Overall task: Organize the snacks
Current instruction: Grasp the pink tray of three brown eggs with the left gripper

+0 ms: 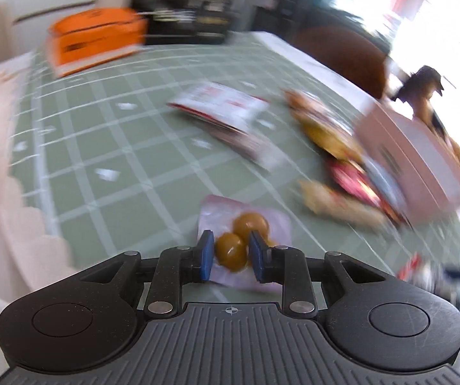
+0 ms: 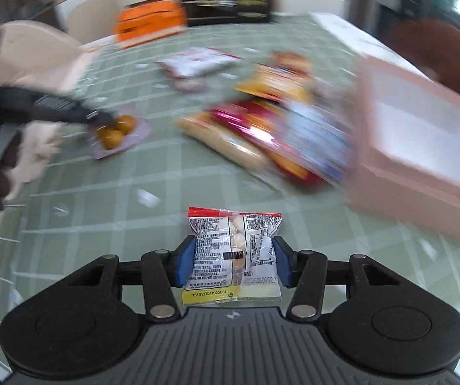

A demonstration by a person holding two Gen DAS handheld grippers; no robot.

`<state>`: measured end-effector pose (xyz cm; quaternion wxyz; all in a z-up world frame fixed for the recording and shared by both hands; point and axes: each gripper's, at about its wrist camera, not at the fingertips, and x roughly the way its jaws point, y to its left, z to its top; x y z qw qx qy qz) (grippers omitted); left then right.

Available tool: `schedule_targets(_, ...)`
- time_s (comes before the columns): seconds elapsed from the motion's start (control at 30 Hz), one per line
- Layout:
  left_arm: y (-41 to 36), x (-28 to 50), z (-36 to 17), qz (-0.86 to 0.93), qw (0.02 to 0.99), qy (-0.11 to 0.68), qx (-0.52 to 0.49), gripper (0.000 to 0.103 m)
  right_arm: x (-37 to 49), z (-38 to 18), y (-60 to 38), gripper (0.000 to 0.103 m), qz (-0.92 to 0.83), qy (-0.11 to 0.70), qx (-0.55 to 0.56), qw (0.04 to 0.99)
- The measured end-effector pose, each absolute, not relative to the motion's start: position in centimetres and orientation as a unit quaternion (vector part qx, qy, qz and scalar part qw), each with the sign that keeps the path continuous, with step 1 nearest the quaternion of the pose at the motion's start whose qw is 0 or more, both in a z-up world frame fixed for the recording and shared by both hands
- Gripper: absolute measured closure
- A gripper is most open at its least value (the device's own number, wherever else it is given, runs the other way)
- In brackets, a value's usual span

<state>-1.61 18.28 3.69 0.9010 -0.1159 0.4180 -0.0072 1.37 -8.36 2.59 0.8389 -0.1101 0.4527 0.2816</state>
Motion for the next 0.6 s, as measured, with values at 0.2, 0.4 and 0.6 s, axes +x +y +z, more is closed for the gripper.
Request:
schedule_targets(0.2, 12.0, -3.4, 4.3, -0.038, 0.914, 0.404, -0.02, 0.075, 1.2, 1.6, -15.0, 0.053, 0.194, 0.465, -0.059, 0.862)
schedule_targets(0.4, 9.0, -2.8, 4.4, -0.082, 0.903, 0.421, 0.017, 0.073, 0.8, 1.0, -16.6, 0.05, 0.167, 0.456, -0.042, 0.873)
schedule_targets(0.6, 7.1, -3.3, 3.8, -0.095, 0.901, 0.415, 0.085, 0.06, 0.2, 0.7, -16.2, 0.036, 0.161, 0.446, -0.048, 0.879)
